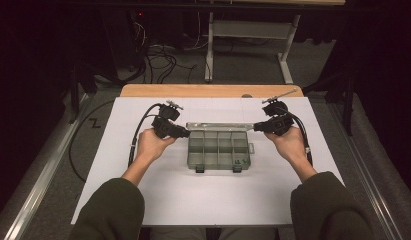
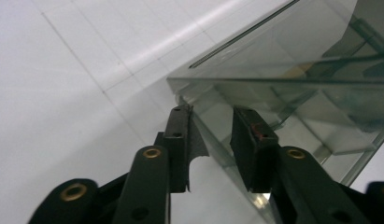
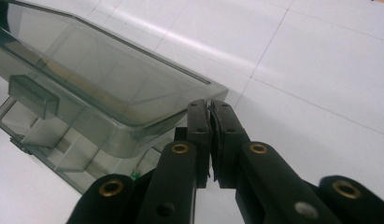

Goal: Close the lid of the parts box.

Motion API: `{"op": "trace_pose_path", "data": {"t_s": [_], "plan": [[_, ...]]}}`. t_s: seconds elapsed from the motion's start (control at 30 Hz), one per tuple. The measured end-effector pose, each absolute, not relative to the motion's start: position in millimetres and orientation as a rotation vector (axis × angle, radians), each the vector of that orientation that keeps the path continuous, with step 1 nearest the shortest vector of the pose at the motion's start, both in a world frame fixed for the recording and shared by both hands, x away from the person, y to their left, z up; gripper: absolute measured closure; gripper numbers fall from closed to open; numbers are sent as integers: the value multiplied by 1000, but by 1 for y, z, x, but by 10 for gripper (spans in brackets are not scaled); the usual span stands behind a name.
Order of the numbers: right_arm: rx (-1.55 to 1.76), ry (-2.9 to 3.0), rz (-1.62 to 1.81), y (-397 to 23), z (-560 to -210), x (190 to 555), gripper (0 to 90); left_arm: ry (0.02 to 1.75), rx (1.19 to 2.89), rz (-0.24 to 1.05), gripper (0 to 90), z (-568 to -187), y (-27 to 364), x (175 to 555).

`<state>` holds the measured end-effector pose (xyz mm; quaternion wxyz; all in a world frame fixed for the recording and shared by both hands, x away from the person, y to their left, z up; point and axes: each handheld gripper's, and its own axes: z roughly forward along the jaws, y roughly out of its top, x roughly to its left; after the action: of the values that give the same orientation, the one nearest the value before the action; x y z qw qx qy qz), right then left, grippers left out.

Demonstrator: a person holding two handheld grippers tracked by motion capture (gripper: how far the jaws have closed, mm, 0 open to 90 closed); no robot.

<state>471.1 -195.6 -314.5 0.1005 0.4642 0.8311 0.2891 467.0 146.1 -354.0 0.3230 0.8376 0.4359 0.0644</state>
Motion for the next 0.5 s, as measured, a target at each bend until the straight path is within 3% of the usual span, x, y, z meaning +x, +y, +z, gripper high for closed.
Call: {"op": "trace_pose_path", "data": {"t_s": [0.27, 0.5], "plan": [[1375, 2470, 850, -195, -315, 469, 889, 1180, 2148, 167, 789, -351, 161, 466], [1364, 2481, 845, -195, -318, 467, 889, 1179, 2086, 155, 801, -346, 164, 465]]}}
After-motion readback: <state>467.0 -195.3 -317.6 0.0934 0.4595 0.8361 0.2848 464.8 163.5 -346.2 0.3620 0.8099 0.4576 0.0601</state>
